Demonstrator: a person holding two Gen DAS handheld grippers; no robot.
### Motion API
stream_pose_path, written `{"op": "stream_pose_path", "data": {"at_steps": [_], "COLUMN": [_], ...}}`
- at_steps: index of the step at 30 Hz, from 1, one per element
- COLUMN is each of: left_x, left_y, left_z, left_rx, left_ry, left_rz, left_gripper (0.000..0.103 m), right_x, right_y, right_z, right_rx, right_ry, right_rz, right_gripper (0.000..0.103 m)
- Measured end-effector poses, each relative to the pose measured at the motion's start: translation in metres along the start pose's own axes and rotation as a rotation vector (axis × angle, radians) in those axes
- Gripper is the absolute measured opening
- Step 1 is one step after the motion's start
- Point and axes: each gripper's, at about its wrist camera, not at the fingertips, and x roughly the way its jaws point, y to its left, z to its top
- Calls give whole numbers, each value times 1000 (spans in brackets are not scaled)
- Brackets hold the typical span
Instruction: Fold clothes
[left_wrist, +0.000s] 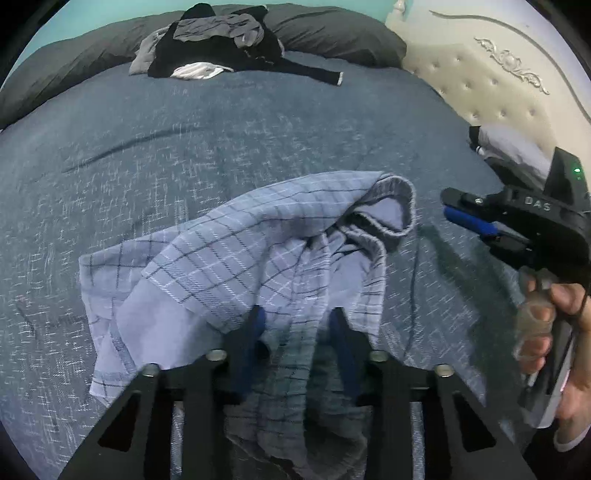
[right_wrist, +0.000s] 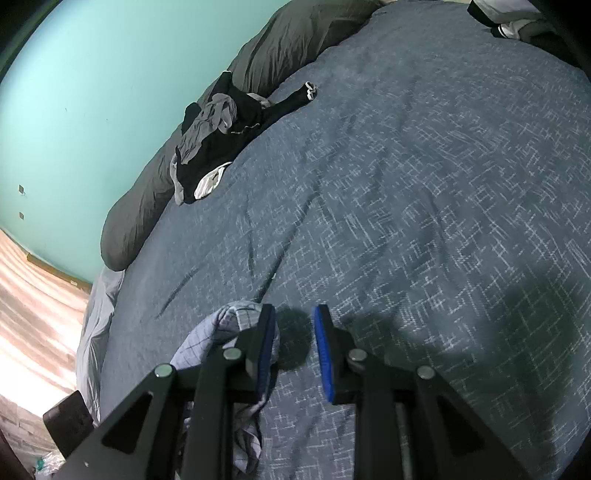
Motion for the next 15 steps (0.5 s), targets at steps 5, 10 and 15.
{"op": "stream_pose_path", "data": {"at_steps": [5, 10, 15], "left_x": [-3, -9, -16], "left_y": [6, 15, 29], "left_z": [-1, 0, 2], "left_rx": [-13, -44, -75], "left_ry": [-11, -28, -51], "left_rz": [3, 8, 22], "left_gripper": [11, 8, 8], "right_x": [-3, -3, -1], "right_y": [-8, -10, -11], "right_z": [3, 3, 2], "right_rx": [14, 13, 18], "right_ry": [-4, -2, 8], "right_rz": [-11, -14, -22], "right_gripper": [22, 22, 22]}}
